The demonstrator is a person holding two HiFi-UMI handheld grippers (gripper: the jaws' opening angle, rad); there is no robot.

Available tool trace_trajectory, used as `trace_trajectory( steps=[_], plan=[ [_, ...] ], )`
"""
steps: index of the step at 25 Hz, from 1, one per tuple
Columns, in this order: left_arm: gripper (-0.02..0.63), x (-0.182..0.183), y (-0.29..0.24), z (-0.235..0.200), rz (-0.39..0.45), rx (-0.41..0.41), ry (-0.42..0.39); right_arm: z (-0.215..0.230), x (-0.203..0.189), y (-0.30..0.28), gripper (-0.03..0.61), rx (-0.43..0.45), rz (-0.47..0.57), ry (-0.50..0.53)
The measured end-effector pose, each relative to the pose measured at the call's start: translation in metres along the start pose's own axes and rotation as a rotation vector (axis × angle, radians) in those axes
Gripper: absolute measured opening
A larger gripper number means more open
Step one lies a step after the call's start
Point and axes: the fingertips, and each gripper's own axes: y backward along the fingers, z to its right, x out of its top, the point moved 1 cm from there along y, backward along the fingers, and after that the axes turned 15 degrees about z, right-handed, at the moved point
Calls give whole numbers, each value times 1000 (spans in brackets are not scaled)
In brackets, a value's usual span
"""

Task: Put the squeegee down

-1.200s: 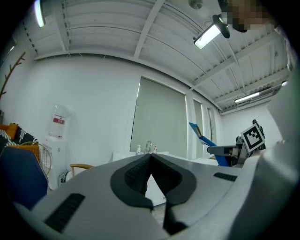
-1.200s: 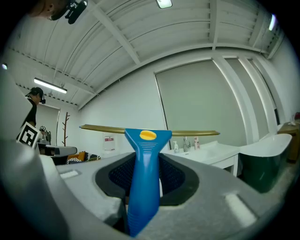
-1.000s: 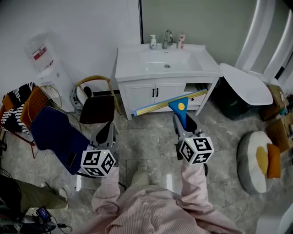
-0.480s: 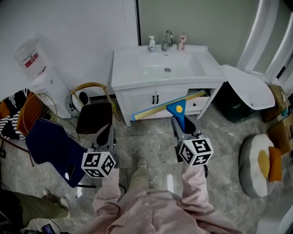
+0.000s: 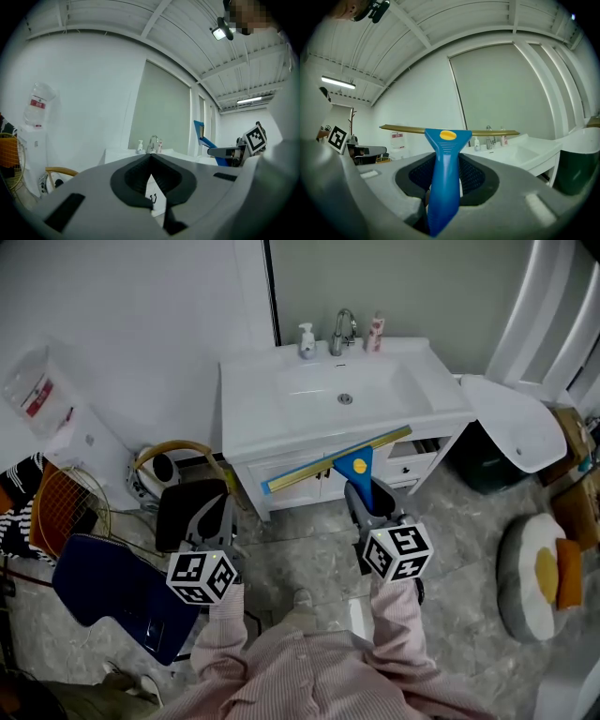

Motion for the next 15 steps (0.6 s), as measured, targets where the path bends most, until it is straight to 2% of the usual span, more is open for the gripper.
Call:
trace_trajectory(
  steps=[5, 15],
  plan=[
    [-3, -4, -43, -31, -5, -17, 6, 11, -7, -48, 130, -19, 0, -9],
    [-3, -16, -82, -74, -13, -14, 39, 22, -26, -103, 130, -43, -31, -23]
  ],
)
